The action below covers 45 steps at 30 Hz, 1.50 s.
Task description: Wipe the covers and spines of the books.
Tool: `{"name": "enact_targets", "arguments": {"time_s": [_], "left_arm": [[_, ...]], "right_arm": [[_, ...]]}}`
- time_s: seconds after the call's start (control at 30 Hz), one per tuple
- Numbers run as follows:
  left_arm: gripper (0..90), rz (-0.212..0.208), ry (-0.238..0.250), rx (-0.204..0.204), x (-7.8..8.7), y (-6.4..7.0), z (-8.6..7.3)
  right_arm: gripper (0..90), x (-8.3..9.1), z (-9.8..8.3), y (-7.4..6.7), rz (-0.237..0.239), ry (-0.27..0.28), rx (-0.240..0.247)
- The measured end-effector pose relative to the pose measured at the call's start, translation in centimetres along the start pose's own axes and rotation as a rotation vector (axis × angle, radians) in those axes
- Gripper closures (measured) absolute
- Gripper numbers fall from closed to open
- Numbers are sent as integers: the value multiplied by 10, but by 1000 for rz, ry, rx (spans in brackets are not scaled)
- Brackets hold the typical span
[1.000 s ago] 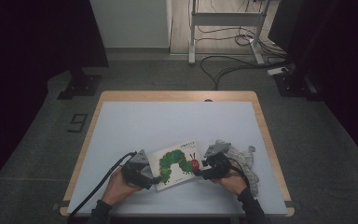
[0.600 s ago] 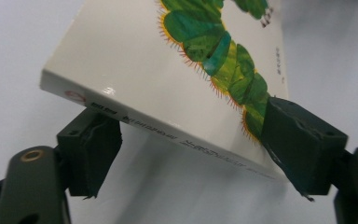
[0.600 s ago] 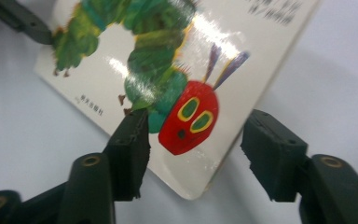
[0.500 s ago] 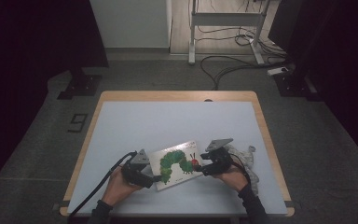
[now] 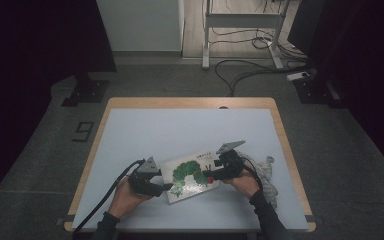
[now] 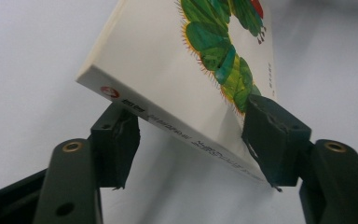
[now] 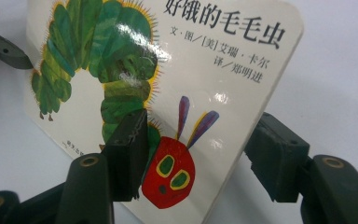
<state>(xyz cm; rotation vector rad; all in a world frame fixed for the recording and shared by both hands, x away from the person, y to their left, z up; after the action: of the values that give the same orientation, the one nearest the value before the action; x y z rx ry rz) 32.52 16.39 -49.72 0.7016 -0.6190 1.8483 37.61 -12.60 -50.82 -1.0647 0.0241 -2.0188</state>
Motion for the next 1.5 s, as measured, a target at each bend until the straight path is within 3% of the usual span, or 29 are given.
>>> {"name": "enact_targets", "arguments": {"time_s": [0.2, 0.33, 0.63, 0.83, 1.03, 1.23, 1.3, 1.5], "left_arm": [[483, -11, 13, -10, 9, -2, 5], [544, 21, 9, -28, 17, -2, 9], [684, 61, 23, -19, 32, -7, 10], [695, 75, 21, 1, 39, -13, 8], [695, 105, 38, 17, 46, -19, 6], [691, 139, -5, 4, 43, -22, 2], [710, 114, 13, -5, 43, -20, 2], [711, 116, 13, -3, 42, -21, 1]], "right_arm": [[443, 5, 4, -6, -28, 40, 26], [459, 6, 10, -10, -35, 67, 38], [478, 1, 20, -19, -64, 112, 72], [477, -5, 28, -27, -91, 143, 117], [477, -9, 39, -30, -86, 164, 140], [475, -19, 43, -27, -83, 160, 158], [474, -24, 43, -26, -111, 160, 155], [468, -26, 45, -24, -105, 165, 132]]}}
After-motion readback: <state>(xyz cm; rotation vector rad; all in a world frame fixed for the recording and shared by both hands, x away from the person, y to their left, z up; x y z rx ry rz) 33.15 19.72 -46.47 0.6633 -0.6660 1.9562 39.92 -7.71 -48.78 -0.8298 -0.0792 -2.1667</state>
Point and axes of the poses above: each handheld gripper's, and its own axes: x roughly backward along the jaws, z roughly out of its top, y roughly to its right, the point moved 2 cm from there along -x, roughly forward along the jaws, and after that the axes turned 13 degrees about -x, right-handed, at the moved point
